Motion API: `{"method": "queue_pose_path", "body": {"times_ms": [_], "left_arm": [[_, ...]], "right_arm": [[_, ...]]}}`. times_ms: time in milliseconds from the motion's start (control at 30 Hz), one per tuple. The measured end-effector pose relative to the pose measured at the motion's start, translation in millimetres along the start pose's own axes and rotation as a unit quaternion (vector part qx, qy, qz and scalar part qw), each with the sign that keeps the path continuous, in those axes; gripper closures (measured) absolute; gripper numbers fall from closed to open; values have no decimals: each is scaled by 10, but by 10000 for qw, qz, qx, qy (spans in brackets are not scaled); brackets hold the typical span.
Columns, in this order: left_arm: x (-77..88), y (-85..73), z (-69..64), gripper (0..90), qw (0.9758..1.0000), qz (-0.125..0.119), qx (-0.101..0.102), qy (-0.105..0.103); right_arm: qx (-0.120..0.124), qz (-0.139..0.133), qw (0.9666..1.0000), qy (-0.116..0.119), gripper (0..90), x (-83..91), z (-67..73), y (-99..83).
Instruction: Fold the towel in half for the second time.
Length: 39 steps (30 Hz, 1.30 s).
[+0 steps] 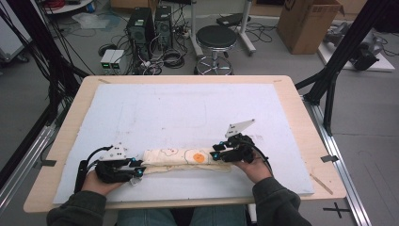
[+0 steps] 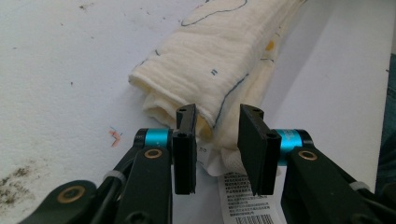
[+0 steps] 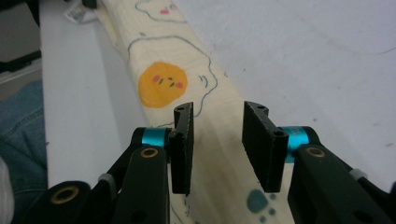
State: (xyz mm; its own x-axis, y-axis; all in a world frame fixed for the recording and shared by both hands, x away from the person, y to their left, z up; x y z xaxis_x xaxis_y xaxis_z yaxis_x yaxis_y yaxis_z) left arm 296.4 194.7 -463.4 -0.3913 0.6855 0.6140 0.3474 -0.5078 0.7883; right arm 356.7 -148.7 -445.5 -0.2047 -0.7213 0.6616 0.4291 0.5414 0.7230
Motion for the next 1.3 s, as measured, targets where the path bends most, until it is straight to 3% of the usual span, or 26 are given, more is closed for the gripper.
{"method": "queue_pose_path", "body": {"times_ms": [300, 500, 667, 900, 1067, 1167, 1300], "left_arm": [[102, 8, -21, 645, 9998, -167, 47, -96], [173, 86, 1, 646, 9992, -378, 57, -66], [155, 257, 12, 642, 9987, -507, 19, -90], [-62, 578, -2, 664, 9982, -532, -135, -231], [-288, 733, 17, 721, 9984, -415, -226, -304], [-404, 787, 15, 754, 9980, -391, -222, -451], [-538, 740, -5, 778, 9980, -39, -338, -539]], "right_arm": [[167, 367, 9992, -78, 615, -163, 53, -132], [186, 332, 9992, -98, 597, -169, 59, -166], [197, 311, 9993, -86, 596, -179, 59, -169], [206, 297, 9993, -84, 596, -185, 58, -173], [271, 320, 9991, -67, 596, -190, 63, -179], [273, 286, 9992, -56, 596, -192, 63, -181], [268, 290, 9992, -49, 597, -186, 56, -187]]}}
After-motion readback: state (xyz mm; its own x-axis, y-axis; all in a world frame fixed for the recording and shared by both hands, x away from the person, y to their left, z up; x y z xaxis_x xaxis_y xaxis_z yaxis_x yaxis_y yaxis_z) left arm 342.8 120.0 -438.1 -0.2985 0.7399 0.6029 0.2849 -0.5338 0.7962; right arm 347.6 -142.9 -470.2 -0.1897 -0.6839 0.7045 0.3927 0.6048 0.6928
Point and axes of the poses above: each handheld gripper's, and its own axes: x roughly backward along the jaws, y roughly out of its top, z roughly to its left, the point moved 5 cm from there along -x, roughly forward along the jaws, and after that the axes turned 3 degrees about -x, right-handed, at the moved point
